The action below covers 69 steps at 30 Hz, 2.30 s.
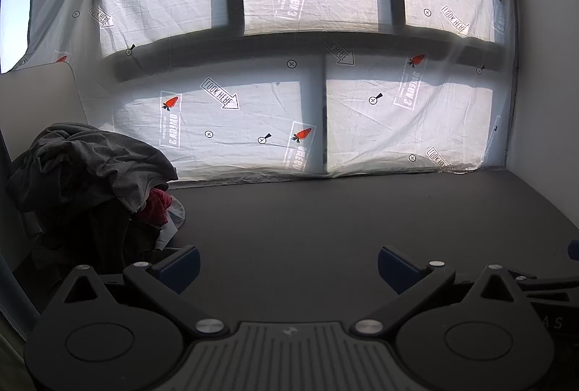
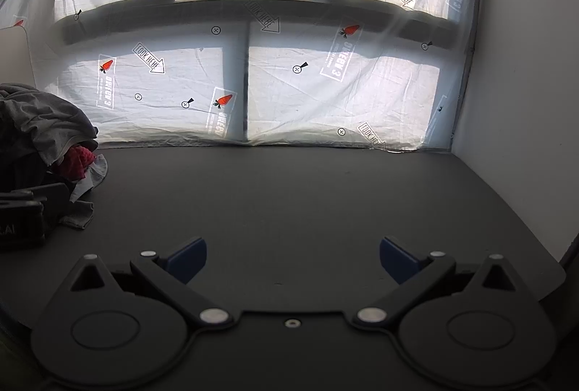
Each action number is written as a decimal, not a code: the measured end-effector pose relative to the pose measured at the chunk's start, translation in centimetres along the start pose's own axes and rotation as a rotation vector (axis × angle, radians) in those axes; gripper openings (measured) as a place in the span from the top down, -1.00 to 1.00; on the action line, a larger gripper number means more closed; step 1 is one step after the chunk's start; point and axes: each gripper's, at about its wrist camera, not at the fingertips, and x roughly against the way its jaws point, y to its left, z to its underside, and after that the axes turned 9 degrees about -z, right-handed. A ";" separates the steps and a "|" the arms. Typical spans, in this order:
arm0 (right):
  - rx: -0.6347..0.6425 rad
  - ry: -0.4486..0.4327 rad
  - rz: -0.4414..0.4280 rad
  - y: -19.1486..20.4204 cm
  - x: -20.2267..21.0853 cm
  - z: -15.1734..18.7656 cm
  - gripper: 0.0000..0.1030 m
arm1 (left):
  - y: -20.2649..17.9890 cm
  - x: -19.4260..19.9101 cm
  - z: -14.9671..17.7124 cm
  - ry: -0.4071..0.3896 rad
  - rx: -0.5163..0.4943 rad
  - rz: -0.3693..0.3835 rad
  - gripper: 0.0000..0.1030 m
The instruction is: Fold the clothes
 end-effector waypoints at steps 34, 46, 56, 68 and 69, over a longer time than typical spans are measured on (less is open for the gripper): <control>-0.039 0.082 0.058 -2.3 -1.7 1.1 -1.00 | -1.3 -2.6 1.0 0.090 -0.006 0.028 -1.00; -0.079 0.005 0.032 -7.6 -7.2 -2.1 -1.00 | -7.0 -8.6 -1.9 0.140 -0.004 0.027 -1.00; -0.134 -0.076 -0.113 -12.6 -14.8 -6.7 -1.00 | -11.2 -16.3 -5.6 0.253 0.097 -0.025 -1.00; -0.095 0.038 -0.342 -6.5 -26.0 -10.0 -1.00 | -3.5 -24.2 -5.3 0.381 0.207 -0.172 -1.00; -0.083 0.030 -0.355 -5.3 -26.8 -10.5 -1.00 | -2.3 -25.1 -5.4 0.380 0.222 -0.177 -1.00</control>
